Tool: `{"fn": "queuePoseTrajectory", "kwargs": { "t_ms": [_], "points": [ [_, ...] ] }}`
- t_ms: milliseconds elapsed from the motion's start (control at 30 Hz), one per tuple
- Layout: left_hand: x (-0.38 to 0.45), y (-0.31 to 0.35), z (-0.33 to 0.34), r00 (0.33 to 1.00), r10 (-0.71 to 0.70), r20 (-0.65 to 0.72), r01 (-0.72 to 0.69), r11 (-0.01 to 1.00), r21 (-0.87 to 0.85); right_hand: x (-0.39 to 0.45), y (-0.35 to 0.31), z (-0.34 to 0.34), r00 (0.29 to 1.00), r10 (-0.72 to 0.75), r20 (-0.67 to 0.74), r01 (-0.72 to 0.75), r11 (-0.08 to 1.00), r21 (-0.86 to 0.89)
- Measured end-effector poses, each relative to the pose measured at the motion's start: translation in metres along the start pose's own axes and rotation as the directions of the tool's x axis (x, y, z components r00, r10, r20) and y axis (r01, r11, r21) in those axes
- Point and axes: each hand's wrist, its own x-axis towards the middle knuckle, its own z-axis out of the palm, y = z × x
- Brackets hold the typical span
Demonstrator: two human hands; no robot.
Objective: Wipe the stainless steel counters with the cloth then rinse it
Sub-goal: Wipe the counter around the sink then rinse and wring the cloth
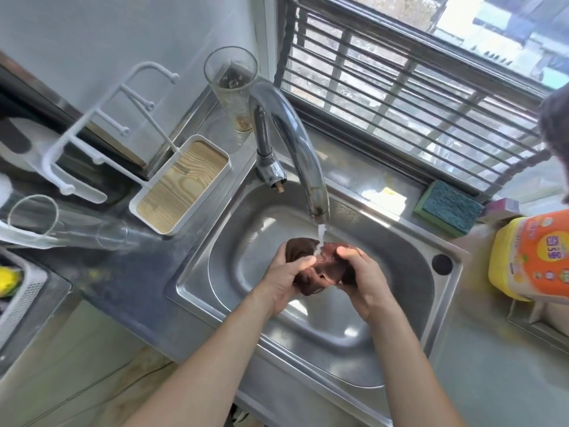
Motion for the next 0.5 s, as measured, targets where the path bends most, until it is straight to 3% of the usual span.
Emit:
{"fn": "queuePoseTrajectory", "kwargs": {
  "t_ms": [100,200,267,333,400,500],
  "points": [
    [0.009,-0.002,0.002,0.994,0.010,-0.112,-0.012,1.000,-0.017,-0.001,0.012,0.020,0.954,-0.227,-0.195,0.166,0.943,-0.288],
    [0.009,0.010,0.008,0.990,-0.094,-0.101,0.083,0.991,-0.101,-0.015,0.026,0.044,0.935,-0.331,-0.125,0.253,0.872,-0.418],
    [0.010,0.008,0.012,0.990,-0.082,-0.115,0.077,0.996,-0.050,-0.021,0.033,0.062,0.911,-0.401,-0.098,0.284,0.780,-0.558],
    [0.005,0.003,0.019,0.991,-0.031,-0.133,0.038,0.998,0.052,-0.014,0.035,0.070,0.871,-0.457,-0.179,0.255,0.733,-0.630],
    [0.000,0.000,0.023,0.993,0.028,-0.112,-0.017,0.995,0.099,-0.005,0.027,0.073,0.870,-0.420,-0.258,0.203,0.782,-0.589],
    [-0.005,0.003,0.024,0.992,0.052,-0.116,-0.041,0.994,0.103,0.011,0.014,0.071,0.913,-0.212,-0.350,0.026,0.884,-0.467]
  ]
}}
